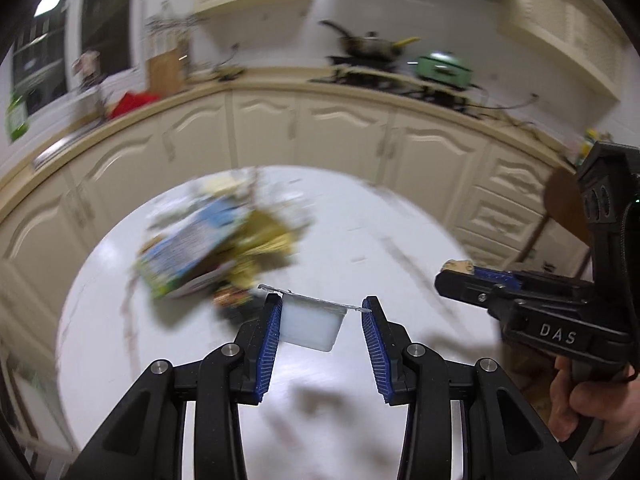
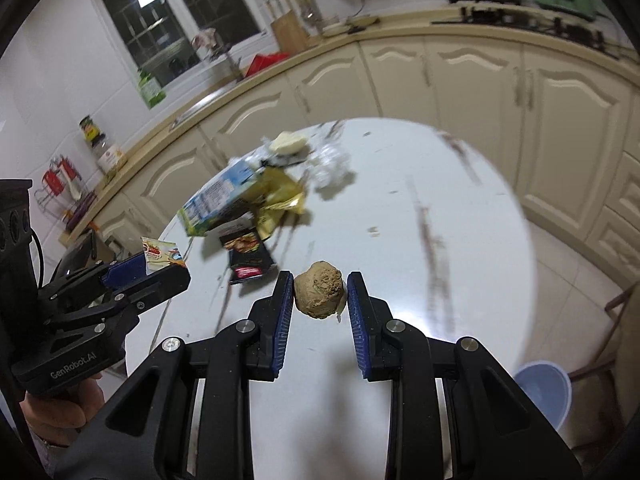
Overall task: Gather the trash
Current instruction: 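Grasp the small white container with the left tool while the right tool lifts the cookie, then carry the white container and cookie in both tools over the blue bin, then open both tools to drop the container and cookie into the bin, then return both tools to the table above the remaining trash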
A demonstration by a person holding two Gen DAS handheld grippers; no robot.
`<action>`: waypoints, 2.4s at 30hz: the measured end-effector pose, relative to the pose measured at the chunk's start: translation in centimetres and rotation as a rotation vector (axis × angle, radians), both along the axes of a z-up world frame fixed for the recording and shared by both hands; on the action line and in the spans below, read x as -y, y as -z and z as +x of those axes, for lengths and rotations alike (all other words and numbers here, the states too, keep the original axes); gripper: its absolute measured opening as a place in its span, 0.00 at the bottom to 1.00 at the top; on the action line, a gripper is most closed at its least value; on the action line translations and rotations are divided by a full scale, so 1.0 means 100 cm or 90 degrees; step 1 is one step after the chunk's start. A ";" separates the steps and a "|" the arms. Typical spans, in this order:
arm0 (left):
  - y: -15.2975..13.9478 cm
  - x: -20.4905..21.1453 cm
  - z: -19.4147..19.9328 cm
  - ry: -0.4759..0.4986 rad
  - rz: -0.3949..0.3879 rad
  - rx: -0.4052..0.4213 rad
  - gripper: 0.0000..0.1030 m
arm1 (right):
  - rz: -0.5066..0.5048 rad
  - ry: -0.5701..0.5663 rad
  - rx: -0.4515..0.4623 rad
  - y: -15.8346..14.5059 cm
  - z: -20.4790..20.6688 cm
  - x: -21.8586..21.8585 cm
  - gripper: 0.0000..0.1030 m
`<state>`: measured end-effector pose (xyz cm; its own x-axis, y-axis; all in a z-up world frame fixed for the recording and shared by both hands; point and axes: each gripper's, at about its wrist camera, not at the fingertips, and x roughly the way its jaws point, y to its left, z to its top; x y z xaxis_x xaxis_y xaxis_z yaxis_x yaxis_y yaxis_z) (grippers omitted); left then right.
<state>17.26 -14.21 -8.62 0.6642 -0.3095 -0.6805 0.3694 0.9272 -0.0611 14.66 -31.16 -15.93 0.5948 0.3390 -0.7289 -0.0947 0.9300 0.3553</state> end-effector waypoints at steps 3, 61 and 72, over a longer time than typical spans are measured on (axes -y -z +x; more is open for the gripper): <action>-0.003 0.048 -0.010 0.051 -0.002 0.008 0.36 | -0.005 0.051 0.016 -0.013 -0.024 0.041 0.25; 0.105 0.314 -0.020 0.302 0.106 -0.143 0.68 | 0.084 0.532 -0.114 0.102 -0.169 0.307 1.00; 0.018 0.174 -0.063 0.185 0.009 -0.050 0.79 | 0.063 0.427 0.047 -0.018 -0.132 0.204 1.00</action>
